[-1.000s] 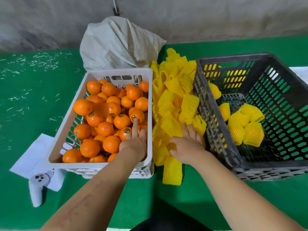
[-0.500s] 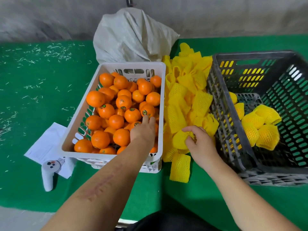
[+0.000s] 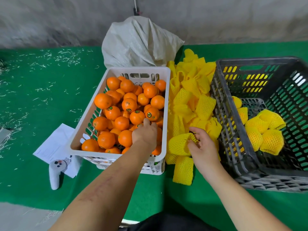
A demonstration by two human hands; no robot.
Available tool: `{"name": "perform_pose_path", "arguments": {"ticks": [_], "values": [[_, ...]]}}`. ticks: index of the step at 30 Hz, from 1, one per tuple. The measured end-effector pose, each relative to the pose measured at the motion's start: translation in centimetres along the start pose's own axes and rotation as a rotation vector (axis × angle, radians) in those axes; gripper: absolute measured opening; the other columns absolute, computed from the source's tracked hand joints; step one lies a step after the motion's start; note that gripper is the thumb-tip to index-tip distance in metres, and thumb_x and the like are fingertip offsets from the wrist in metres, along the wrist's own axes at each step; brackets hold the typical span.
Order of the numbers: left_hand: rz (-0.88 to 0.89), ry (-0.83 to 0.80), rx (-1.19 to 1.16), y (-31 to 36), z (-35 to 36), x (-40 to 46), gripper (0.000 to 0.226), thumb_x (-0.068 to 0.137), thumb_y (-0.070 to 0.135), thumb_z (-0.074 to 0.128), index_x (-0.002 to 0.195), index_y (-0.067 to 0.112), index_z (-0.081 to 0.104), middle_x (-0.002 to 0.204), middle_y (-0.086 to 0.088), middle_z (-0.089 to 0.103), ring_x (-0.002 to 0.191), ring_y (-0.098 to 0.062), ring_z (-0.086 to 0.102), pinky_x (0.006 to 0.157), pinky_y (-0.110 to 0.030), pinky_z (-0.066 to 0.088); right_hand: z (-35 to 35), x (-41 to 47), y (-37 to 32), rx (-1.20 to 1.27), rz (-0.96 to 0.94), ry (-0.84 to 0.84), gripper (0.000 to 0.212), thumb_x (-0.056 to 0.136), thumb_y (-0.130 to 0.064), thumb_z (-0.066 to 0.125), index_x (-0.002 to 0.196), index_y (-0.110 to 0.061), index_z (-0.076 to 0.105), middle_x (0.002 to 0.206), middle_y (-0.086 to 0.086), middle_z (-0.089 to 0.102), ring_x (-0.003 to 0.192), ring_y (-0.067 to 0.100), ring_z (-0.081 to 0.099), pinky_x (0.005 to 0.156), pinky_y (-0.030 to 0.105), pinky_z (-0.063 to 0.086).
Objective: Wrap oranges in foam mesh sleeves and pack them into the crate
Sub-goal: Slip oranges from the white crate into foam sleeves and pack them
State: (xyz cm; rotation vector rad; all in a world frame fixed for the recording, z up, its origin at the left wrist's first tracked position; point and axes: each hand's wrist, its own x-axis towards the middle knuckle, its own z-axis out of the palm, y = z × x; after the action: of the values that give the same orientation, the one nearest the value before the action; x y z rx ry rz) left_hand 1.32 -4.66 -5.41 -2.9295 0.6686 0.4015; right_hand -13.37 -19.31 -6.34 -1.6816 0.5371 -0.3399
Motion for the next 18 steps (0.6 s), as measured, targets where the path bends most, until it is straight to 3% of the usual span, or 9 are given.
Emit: {"name": "perform_pose_path", "arguments": {"ticks": [3,5,8,10,12,16,18], "values": [[-0.002,0.077,-0.184,-1.5,-0.8,-1.0,0.060,0.093,0.035,0.073,0.146,0.024,0.046,0.139,-0.008,0.042,0.124,-0.033,0.049,0.083,-0.040,0.051,-0.9,0.4,-0.5,0.046,-0.014,0.105,0.041,0.097,-0.005,0.060,0.117,-0.041,0.061,0.112,-0.018,0.062,0.093,-0.021,0.058,0.070,0.004,0.046],[-0.030,0.192,-0.440,-2.8,-1.1,-2.3,0.070,0.087,0.057,0.074,0.145,0.026,0.052,0.133,-0.005,0.049,0.122,-0.027,0.050,0.090,-0.042,0.053,-1.5,0.7,-0.7,0.099,-0.011,0.156,0.036,0.097,-0.007,0.061,0.108,-0.041,0.064,0.102,-0.013,0.070,0.090,-0.009,0.065,0.071,0.012,0.052],[-0.013,0.305,-1.038,-3.6,-1.8,-4.6,0.066,0.084,0.063,0.075,0.139,0.031,0.058,0.131,0.005,0.057,0.116,-0.016,0.058,0.087,-0.029,0.048,-1.7,0.9,-1.1,0.154,-0.013,0.231,0.023,0.097,-0.015,0.063,0.103,-0.037,0.067,0.099,-0.009,0.073,0.090,0.008,0.069,0.074,0.027,0.056],[0.079,0.199,-1.434,-2.5,-2.5,-6.0,0.063,0.082,0.065,0.075,0.137,0.037,0.060,0.128,0.012,0.067,0.110,-0.010,0.067,0.085,-0.026,0.054,-1.1,1.1,-1.7,0.171,-0.020,0.251,0.018,0.097,-0.018,0.064,0.104,-0.035,0.067,0.099,-0.007,0.072,0.085,0.010,0.067,0.074,0.033,0.055],[0.198,0.003,-1.769,-1.1,-2.6,-6.4,0.069,0.083,0.060,0.076,0.142,0.028,0.058,0.128,0.003,0.071,0.110,-0.017,0.070,0.093,-0.037,0.057,-0.2,1.4,-2.5,0.171,-0.035,0.243,0.015,0.097,-0.017,0.065,0.106,-0.029,0.065,0.097,-0.003,0.070,0.077,0.007,0.063,0.068,0.034,0.052],[0.332,-0.366,-2.160,0.8,-2.7,-6.5,0.099,0.064,0.060,0.093,0.141,0.013,0.053,0.123,-0.006,0.069,0.099,-0.019,0.070,0.083,-0.033,0.058,1.4,2.1,-4.5,0.070,-0.156,0.293,0.013,0.095,-0.012,0.069,0.098,-0.020,0.060,0.086,-0.005,0.060,0.071,0.003,0.054,0.064,0.024,0.046],[0.350,-0.495,-2.307,1.0,-2.4,-6.5,0.103,0.058,0.052,0.099,0.139,0.010,0.052,0.129,-0.014,0.069,0.108,-0.026,0.071,0.091,-0.036,0.061,2.0,2.1,-5.3,0.016,-0.218,0.321,0.016,0.093,-0.014,0.071,0.096,-0.021,0.058,0.081,-0.009,0.057,0.071,-0.001,0.053,0.063,0.015,0.044]]}}
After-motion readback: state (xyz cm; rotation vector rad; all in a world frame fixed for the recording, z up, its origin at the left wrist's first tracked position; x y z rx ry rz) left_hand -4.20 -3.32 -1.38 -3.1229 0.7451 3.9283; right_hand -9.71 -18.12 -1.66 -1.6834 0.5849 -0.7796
